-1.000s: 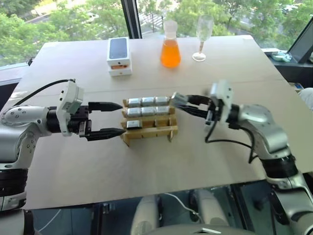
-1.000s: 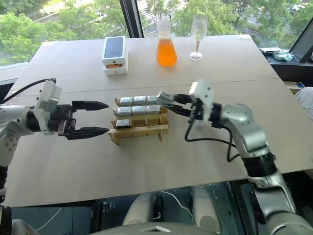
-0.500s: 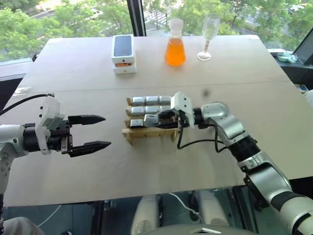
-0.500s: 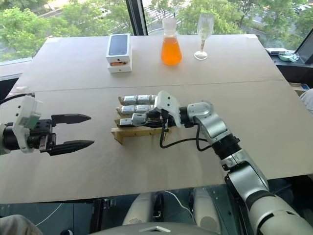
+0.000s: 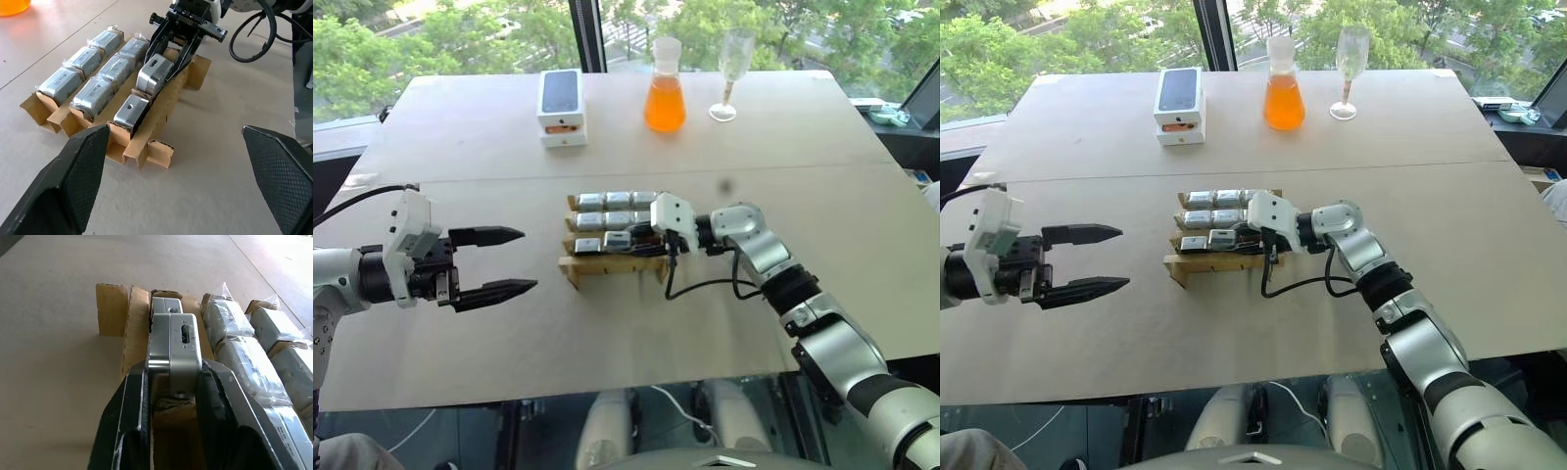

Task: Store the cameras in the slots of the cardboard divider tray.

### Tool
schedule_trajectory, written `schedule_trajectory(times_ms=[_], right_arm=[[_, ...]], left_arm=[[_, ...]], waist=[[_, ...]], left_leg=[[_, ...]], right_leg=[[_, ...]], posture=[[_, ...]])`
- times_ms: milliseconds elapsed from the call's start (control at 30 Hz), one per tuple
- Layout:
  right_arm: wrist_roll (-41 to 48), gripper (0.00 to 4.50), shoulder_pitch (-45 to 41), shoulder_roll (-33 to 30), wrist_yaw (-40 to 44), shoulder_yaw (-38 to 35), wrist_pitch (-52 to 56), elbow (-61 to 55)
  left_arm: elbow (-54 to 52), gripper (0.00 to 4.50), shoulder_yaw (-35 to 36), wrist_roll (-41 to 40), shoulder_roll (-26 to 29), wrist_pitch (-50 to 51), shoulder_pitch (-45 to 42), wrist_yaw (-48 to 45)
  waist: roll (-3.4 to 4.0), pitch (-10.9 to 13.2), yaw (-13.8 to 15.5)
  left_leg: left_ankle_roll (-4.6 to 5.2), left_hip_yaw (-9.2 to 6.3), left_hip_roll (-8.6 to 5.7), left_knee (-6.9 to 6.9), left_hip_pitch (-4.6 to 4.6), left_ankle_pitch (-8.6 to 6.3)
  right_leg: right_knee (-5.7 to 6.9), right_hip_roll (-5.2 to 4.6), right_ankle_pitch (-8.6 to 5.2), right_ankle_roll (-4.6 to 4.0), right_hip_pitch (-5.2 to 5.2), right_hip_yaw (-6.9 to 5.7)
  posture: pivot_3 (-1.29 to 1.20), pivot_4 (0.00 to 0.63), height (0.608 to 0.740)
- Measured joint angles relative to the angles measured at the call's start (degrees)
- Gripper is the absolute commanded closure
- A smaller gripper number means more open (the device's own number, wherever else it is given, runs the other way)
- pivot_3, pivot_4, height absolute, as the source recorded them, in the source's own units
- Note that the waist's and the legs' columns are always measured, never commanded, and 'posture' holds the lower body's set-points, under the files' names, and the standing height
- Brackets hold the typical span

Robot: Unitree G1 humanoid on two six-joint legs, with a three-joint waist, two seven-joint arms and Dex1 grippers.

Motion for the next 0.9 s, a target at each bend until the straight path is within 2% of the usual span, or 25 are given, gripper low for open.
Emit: schedule_trajectory(times_ms=[67,100,133,200,233,367,567,800,900], right_arm=[[-0.42,2.65,0.00,0.05,0.23,0.00,-0.62,0.16],[-0.40,2.38,0.00,0.02,0.90,0.00,-0.38,0.16],[-0.32,1.86,0.03,0.01,1.39,-0.01,0.07,0.14],[0.27,1.10,0.36,0.03,1.81,-0.23,0.95,-0.32],[1.06,0.55,0.79,0.07,2.08,-0.59,2.02,-1.38],[3.60,0.55,2.97,-0.88,2.34,-2.06,7.07,-10.65],[10.01,0.55,11.35,-5.06,-2.82,-6.38,19.79,-34.91],[11.30,0.55,25.75,-8.97,-18.99,-17.13,29.51,-53.48],[7.59,0.55,35.47,-5.89,-32.26,-22.65,33.04,-60.85]], left_arm=[[0.24,0.00,-0.57,0.00,0.00,-0.01,-0.89,-0.24],[0.29,0.00,-0.74,0.00,0.00,-0.01,-1.10,-0.39],[0.36,0.00,-0.81,0.01,0.00,-0.01,-1.20,-0.43],[0.69,0.00,-1.06,0.02,0.00,-0.01,-1.65,-0.56],[1.16,0.00,-1.45,0.03,0.00,-0.01,-2.20,-0.70],[2.03,0.00,-3.36,0.21,0.00,-0.14,-3.48,-1.18],[2.86,0.00,-5.98,0.30,-0.01,-0.34,-6.09,-1.91],[6.30,0.00,-12.53,1.27,-1.00,-1.28,-12.35,-3.92],[9.03,0.00,-15.11,2.53,-1.92,-2.59,-15.87,-5.28]], waist=[[0.00,0.00,-0.04],[0.00,0.00,-0.05],[0.00,0.00,-0.06],[0.00,0.00,-0.07],[0.00,0.00,-0.05],[0.00,0.00,0.02],[-0.02,-0.01,0.30],[-0.04,-0.03,0.54],[-0.06,-0.04,0.64]], left_leg=[[0.00,0.00,-0.01,0.00,0.00,0.00],[0.00,0.01,-0.01,0.00,0.00,0.00],[0.00,0.01,0.00,0.00,0.00,0.00],[0.00,0.00,0.00,0.00,0.00,0.00],[0.00,-0.01,0.00,0.00,0.00,0.00],[0.00,-0.03,0.01,0.00,-0.03,0.00],[0.00,-0.13,-0.01,0.01,-0.08,0.00],[-0.04,-0.11,-0.12,0.04,-0.07,0.03],[-0.07,-0.02,-0.14,0.04,-0.08,0.04]], right_leg=[[0.00,0.00,0.01,0.02,0.00,0.00],[-0.01,0.01,0.02,0.04,0.00,0.00],[-0.01,0.01,0.03,0.05,0.00,0.01],[-0.01,0.01,0.03,0.05,0.00,0.00],[0.00,0.01,0.03,0.05,0.00,0.00],[0.00,0.01,0.04,0.06,0.00,-0.01],[-0.03,-0.03,0.03,0.06,0.02,-0.11],[0.02,0.00,0.03,0.07,0.03,-0.15],[0.03,0.04,0.02,0.07,0.02,-0.16]], posture=[[0.00,0.150,0.740],[0.00,0.150,0.740],[0.00,0.150,0.740],[0.00,0.150,0.740],[0.00,0.150,0.740],[0.00,0.150,0.740],[0.00,0.150,0.740],[0.00,0.150,0.740],[0.00,0.150,0.740]])
